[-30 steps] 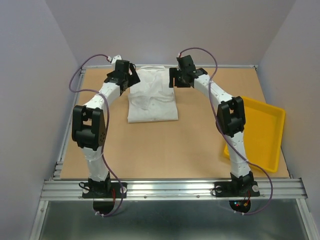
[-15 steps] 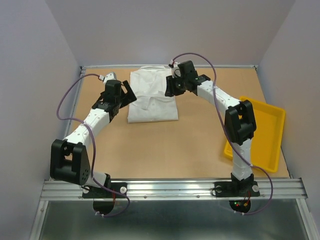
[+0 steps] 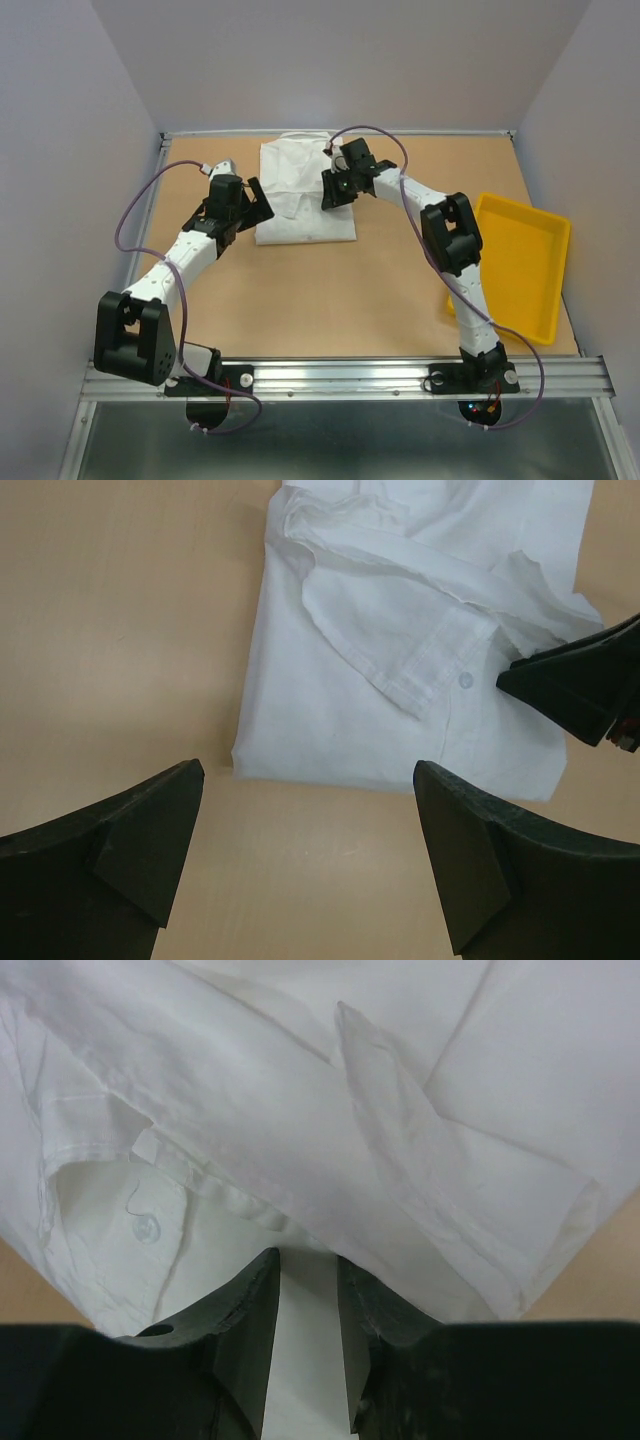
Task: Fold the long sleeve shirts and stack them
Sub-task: Fold the shirt
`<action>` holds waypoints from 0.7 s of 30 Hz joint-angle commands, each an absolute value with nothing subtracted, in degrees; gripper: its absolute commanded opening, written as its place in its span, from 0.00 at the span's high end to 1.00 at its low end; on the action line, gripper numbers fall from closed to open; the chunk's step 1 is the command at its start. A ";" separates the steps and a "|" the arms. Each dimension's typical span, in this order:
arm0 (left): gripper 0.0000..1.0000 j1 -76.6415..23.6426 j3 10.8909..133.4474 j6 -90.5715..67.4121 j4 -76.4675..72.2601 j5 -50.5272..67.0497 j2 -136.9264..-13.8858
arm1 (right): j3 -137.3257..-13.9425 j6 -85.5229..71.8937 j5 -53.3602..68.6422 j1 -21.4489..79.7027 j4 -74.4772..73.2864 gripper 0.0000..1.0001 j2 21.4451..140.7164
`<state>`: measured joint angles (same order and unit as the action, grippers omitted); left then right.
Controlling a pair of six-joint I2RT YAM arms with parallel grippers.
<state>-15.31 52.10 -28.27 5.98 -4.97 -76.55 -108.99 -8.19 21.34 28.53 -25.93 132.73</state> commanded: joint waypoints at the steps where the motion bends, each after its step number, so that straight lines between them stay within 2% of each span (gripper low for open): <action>1: 0.02 -15.47 51.68 -26.98 4.83 -4.66 -75.76 | -117.06 -8.26 17.59 28.56 -22.68 0.65 135.08; 7: 0.02 -15.47 51.50 -26.89 4.75 -4.92 -75.50 | -127.94 -9.66 7.83 27.69 -22.33 0.64 139.12; 10: 0.02 -15.47 51.68 -26.72 4.75 -4.75 -75.76 | -132.78 -11.51 3.96 26.99 -21.27 0.60 141.23; 14: 0.02 -15.73 51.59 -26.46 4.57 -4.66 -76.02 | -135.70 -14.06 -2.00 26.28 -19.78 0.46 142.12; 16: 0.02 -15.91 51.50 -26.19 4.48 -4.75 -76.37 | -134.83 -14.94 -4.74 26.19 -19.60 0.43 140.72; 21: 0.05 -17.22 53.60 -26.45 4.48 -4.14 -79.88 | -120.64 -13.27 -1.15 26.19 -18.37 0.35 129.67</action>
